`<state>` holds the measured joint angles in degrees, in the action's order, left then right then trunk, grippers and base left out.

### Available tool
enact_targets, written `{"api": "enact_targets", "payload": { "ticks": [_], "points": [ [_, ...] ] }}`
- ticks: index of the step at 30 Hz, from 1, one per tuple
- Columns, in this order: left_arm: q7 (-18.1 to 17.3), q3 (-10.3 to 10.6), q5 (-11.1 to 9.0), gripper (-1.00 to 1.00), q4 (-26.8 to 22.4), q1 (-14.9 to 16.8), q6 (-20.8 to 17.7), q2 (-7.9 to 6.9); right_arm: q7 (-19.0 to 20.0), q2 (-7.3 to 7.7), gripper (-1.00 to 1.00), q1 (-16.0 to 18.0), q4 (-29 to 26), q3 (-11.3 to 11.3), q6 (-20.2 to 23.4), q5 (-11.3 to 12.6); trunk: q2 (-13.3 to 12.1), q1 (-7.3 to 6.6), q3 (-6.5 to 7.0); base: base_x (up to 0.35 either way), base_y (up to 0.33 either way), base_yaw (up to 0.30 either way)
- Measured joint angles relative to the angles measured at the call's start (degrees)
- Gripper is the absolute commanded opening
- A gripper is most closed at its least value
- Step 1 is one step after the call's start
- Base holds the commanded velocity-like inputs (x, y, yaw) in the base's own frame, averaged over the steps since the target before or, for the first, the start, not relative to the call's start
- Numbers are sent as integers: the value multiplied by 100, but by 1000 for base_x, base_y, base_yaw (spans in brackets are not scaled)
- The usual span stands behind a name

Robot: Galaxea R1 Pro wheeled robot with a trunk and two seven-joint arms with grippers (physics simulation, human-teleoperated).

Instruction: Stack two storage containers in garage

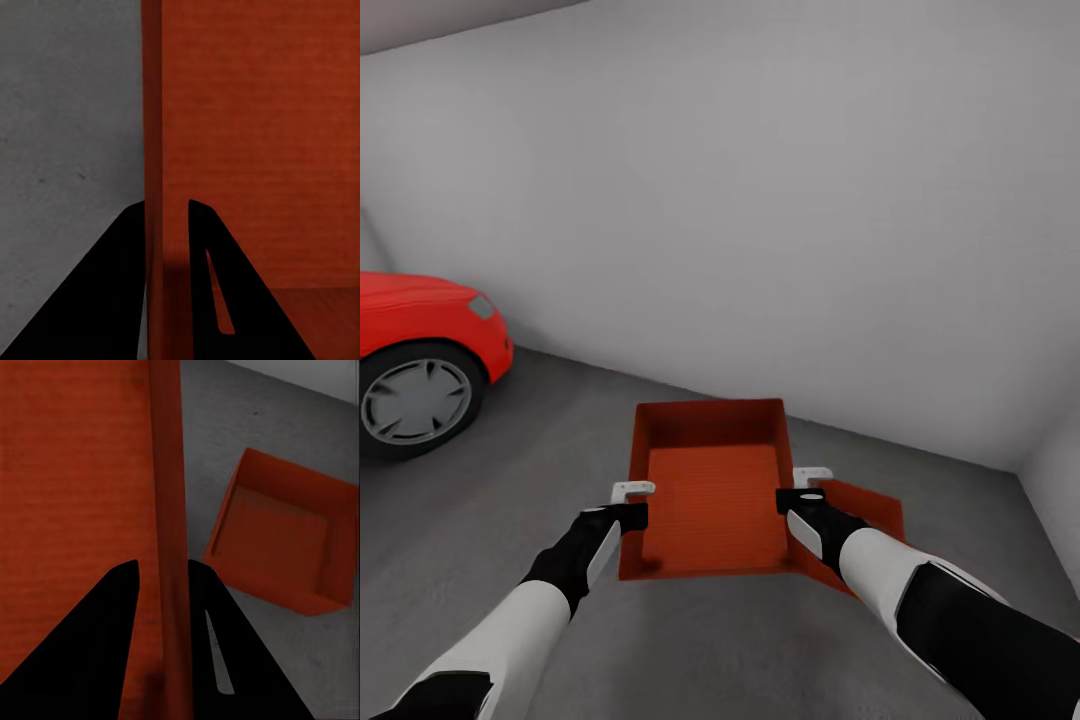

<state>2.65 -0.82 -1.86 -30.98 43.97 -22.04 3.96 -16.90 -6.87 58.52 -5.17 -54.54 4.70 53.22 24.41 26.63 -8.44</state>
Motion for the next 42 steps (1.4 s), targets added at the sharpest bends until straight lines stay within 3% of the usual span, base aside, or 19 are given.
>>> {"api": "enact_targets", "payload": {
  "ticks": [42],
  "points": [
    [-28,-25,45,-100,-14,0,-3,-2,-1,-7,-100,0,2,22,-11,-17,1,-3,0,309,0,-286]
  ]
}}
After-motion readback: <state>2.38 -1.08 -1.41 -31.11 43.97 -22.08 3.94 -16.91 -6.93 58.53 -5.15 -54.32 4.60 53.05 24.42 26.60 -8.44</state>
